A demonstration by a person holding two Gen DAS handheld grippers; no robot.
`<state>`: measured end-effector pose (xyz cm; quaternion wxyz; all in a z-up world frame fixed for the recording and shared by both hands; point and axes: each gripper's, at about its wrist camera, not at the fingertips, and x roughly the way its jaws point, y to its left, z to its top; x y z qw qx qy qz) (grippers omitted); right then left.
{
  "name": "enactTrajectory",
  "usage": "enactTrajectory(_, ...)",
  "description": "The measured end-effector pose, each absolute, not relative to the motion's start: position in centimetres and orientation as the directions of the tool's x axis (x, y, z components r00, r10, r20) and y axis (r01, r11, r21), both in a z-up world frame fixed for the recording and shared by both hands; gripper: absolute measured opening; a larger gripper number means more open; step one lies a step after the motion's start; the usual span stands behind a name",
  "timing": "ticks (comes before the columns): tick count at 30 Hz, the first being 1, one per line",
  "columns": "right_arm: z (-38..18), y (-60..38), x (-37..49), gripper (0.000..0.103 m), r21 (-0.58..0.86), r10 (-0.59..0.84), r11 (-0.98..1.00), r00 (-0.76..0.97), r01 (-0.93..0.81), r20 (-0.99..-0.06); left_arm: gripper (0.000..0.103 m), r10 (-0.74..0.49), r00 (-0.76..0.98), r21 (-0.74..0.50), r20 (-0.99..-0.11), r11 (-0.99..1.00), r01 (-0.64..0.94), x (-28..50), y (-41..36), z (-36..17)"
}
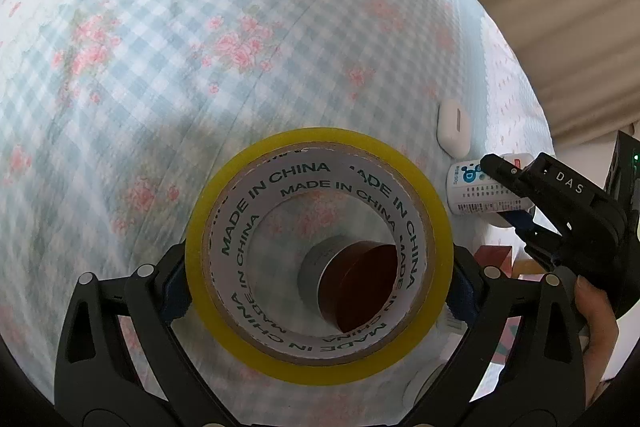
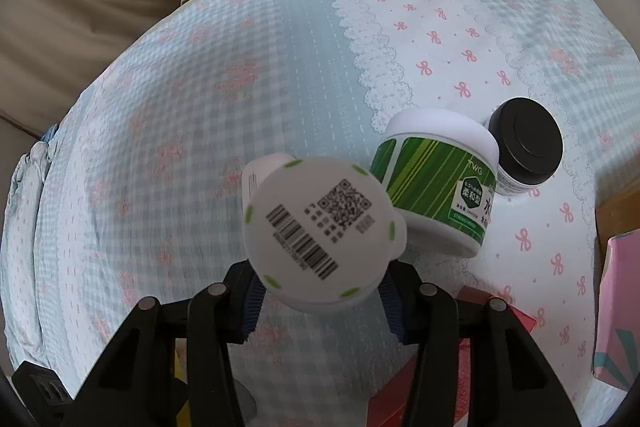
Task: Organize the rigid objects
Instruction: 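Lower the left tool onto the yellow tape roll while the right tool approaches the white pill bottle, then grasp the yellow tape roll with the left tool while the right tool grasps the white pill bottle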
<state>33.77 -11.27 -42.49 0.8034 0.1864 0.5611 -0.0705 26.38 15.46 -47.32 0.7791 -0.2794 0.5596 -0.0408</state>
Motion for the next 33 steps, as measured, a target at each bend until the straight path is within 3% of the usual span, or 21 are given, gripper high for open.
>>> enactTrajectory(16,-40.1,-11.5,33.0,0.046,0.238,0.107,0.917,0.376,0.321,-0.920,0.097,-0.324,0.429,-0.449,-0.843,0.864,-0.229,26.1,17.7,-42.7)
enactTrajectory(33,-21.7,-14.2,27.2,0.046,0.245,0.108,0.943,0.489,0.226,-0.865,0.097,-0.238,0.557,-0.278,-0.796,0.961,0.013,25.5,13.9,-22.3)
